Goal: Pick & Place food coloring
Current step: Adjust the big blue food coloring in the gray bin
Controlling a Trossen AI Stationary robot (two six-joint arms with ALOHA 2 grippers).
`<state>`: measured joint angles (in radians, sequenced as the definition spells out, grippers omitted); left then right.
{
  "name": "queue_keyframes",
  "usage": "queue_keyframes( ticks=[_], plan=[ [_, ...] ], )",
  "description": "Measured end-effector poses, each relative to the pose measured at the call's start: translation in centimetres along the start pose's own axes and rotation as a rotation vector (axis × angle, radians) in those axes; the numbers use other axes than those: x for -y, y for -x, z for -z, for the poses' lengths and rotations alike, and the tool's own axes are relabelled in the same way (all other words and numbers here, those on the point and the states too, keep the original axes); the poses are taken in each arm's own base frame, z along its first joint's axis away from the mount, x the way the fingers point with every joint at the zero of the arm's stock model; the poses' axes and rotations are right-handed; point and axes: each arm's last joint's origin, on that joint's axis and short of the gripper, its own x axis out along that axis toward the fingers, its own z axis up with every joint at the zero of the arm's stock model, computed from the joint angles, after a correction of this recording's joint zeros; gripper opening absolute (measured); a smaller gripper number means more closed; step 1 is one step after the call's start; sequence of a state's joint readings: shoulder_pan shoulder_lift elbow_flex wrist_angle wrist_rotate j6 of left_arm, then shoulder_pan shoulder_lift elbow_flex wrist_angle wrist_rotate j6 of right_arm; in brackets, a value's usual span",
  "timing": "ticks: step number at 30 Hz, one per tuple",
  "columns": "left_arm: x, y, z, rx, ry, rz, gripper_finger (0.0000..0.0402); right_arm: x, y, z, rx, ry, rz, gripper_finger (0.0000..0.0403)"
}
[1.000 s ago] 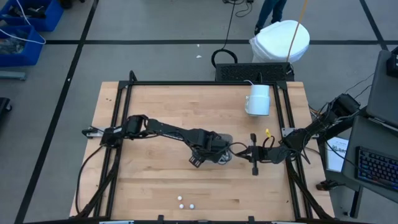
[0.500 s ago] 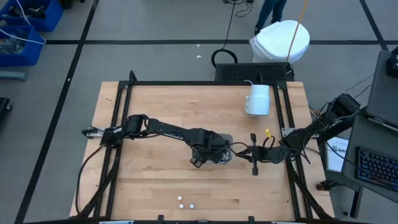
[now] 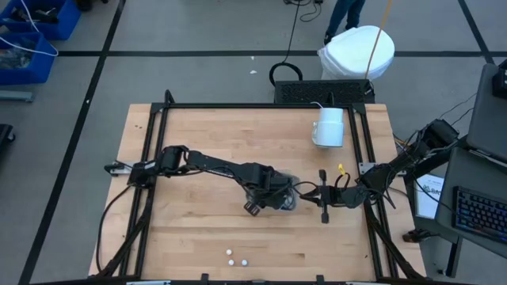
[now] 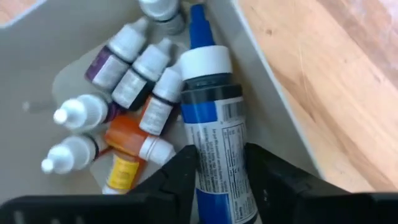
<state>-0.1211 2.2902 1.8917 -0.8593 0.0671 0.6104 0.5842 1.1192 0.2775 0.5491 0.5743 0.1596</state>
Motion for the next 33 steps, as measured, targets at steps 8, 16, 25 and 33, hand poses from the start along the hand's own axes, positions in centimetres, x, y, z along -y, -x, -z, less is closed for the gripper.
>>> queue_keyframes(
  ticks=[8, 16, 25, 33],
  plan=[
    [-0.07, 0.22, -0.19, -0.006, 0.033, -0.038, 0.0063, 0.00, 0.00, 0.00, 0.000, 0.000, 0.000, 0.0000],
    [0.18, 0.18, -0.44, -0.022, 0.036, -0.075, 0.0014, 0.00, 0.00, 0.00, 0.000, 0.000, 0.000, 0.0000],
    [0.22, 0.18, -0.58, -0.057, 0.015, -0.129, 0.0081, 0.00, 0.00, 0.00, 0.000, -0.001, 0.000, 0.0000],
    [0.65, -0.06, -0.32, -0.089, 0.044, -0.100, 0.0189, -0.07, 0.01, -0.49, 0.044, -0.010, -0.006, 0.0000]
  ],
)
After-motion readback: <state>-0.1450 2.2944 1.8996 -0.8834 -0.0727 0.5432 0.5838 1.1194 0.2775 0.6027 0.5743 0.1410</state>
